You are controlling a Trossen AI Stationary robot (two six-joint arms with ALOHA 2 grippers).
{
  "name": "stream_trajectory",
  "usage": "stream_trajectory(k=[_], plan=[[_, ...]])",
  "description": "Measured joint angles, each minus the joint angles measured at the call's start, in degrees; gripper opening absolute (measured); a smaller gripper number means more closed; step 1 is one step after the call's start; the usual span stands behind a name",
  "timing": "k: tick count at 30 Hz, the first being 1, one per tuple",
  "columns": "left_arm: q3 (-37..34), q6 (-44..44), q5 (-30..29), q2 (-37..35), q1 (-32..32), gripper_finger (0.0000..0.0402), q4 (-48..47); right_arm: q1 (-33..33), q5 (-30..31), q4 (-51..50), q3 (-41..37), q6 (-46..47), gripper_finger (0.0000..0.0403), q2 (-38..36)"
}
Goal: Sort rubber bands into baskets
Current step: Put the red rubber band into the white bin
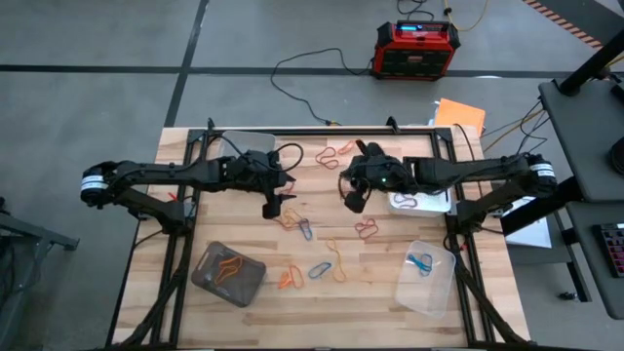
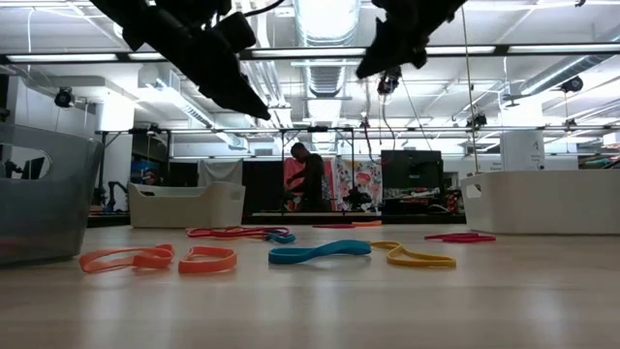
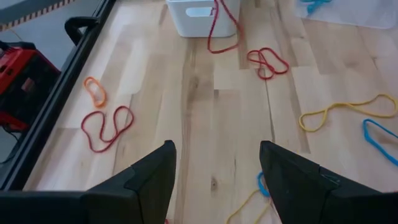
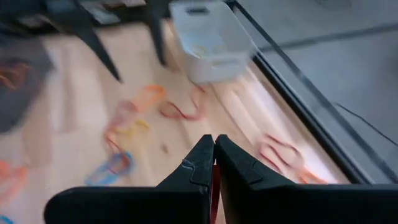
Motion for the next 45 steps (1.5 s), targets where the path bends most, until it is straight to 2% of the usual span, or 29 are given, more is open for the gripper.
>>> stream_trajectory(k=[5,13,19,22,26,34,39,45], plan=[[0.0,-0.7,-0.1,0.0,0.0,0.0216,0.1,-0.1,5.6,-15.5,6.4,2.8,0.0009,0.8],[0.0,-0.7,-0.1,0.0,0.0,0.0216,0.1,-0.3,9.1,-31.6,11.6,7.8,0.0009,0.9],[0.0,-0.7,-0.1,0.3,0.0,0.0216,0.4,-0.9,14.8,-46.1,12.6,17.7,0.0009,0.9],[0.0,-0.7,-0.1,0.7,0.0,0.0216,0.9,-2.0,15.3,-51.9,12.1,23.1,0.0009,0.9],[0.0,-0.6,-0.1,1.0,0.0,0.0216,1.2,-3.5,15.5,-55.6,10.8,27.3,0.0009,0.9],[0.0,0.9,-2.0,1.0,0.0,0.0216,1.1,-5.8,15.2,-55.6,10.2,26.8,0.0009,0.9],[0.0,2.8,-6.5,0.3,0.1,0.0216,-2.2,-6.3,15.2,-55.6,10.2,26.8,0.0009,0.9],[2.8,4.5,-17.1,-2.8,0.2,0.0216,-16.5,-6.4,15.1,-56.4,10.2,26.8,0.0009,0.9]])
